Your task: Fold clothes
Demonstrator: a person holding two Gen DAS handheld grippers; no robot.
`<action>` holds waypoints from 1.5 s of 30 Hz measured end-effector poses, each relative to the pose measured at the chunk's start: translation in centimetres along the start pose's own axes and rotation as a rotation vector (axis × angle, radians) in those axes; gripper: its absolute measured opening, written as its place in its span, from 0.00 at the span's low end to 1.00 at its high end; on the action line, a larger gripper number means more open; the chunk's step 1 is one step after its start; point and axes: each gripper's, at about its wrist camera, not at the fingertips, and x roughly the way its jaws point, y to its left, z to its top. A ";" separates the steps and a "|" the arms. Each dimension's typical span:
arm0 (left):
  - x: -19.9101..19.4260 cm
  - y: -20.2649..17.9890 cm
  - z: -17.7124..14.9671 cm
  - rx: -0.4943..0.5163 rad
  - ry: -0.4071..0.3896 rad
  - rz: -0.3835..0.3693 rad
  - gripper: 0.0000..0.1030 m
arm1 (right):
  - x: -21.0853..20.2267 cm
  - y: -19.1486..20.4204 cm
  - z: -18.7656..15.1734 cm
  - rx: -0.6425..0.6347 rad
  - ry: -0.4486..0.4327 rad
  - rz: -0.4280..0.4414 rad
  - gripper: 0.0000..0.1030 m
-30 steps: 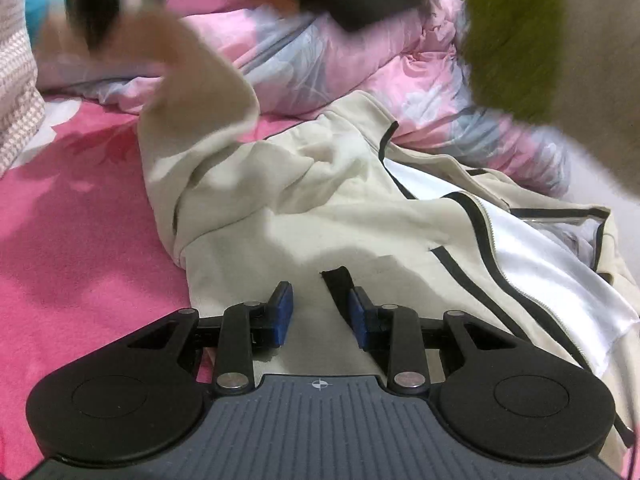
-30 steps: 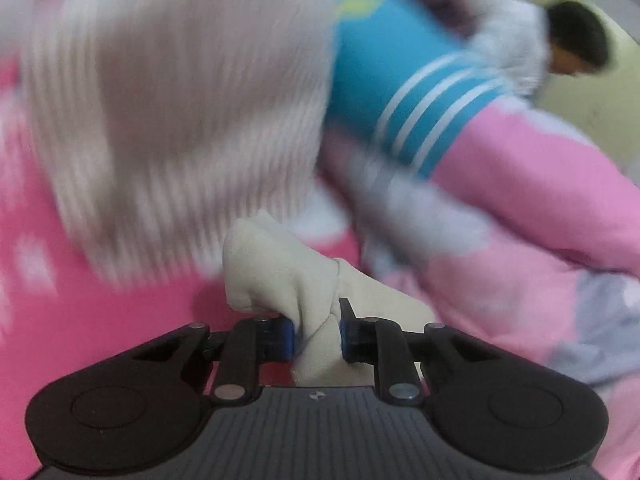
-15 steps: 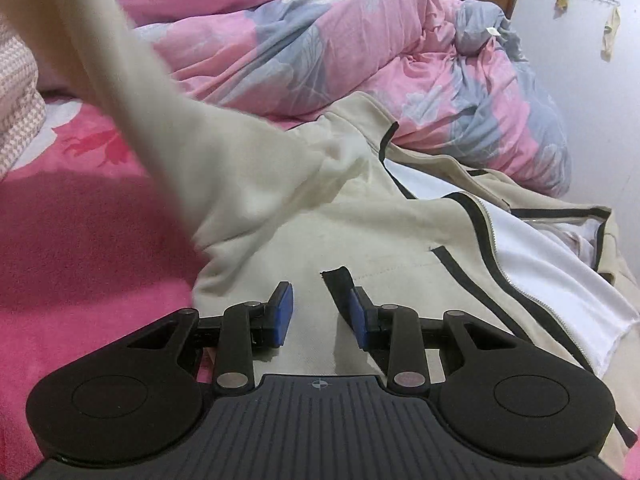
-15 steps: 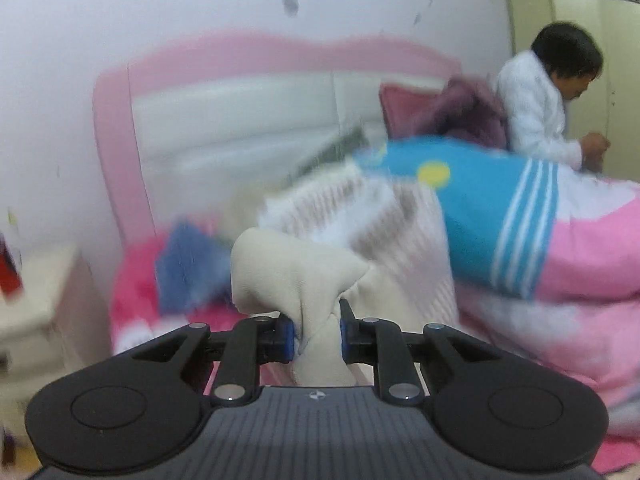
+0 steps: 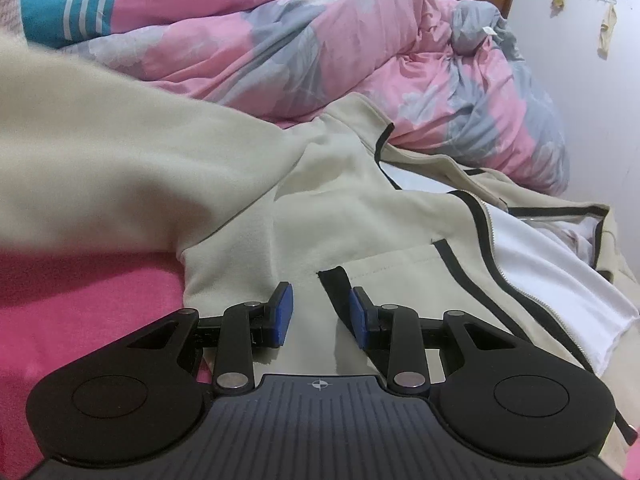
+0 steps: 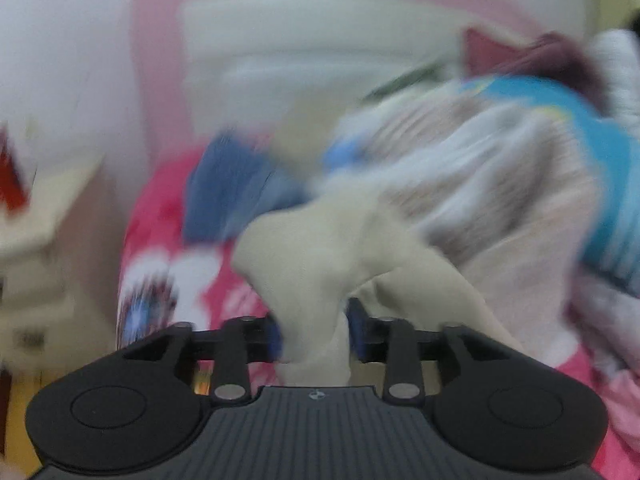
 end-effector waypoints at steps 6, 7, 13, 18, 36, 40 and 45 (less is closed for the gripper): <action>0.1 0.0 -0.1 -0.004 0.001 -0.003 0.30 | -0.1 2.3 -0.7 -0.227 0.057 -0.032 0.52; 0.1 0.0 -0.1 -0.003 0.002 -0.002 0.30 | -1.3 2.0 -0.5 -0.235 0.026 -0.039 0.54; 0.2 -0.2 -0.1 0.006 0.003 0.004 0.30 | -9.9 -0.8 1.0 -0.207 -0.219 -0.039 0.77; 0.2 -0.1 0.0 0.000 0.004 -0.001 0.30 | -15.3 -3.8 0.0 -0.167 -0.326 -0.114 0.77; 0.1 -0.1 0.0 0.000 0.009 -0.002 0.30 | -2.4 -24.0 -16.6 0.134 0.342 -0.190 0.46; 0.1 -0.2 0.0 0.007 0.007 0.003 0.30 | -2.3 -23.2 -16.2 0.100 0.284 -0.158 0.00; 0.1 -0.5 0.0 0.018 0.006 0.010 0.30 | -3.1 -21.7 -14.3 0.008 0.099 -0.128 0.00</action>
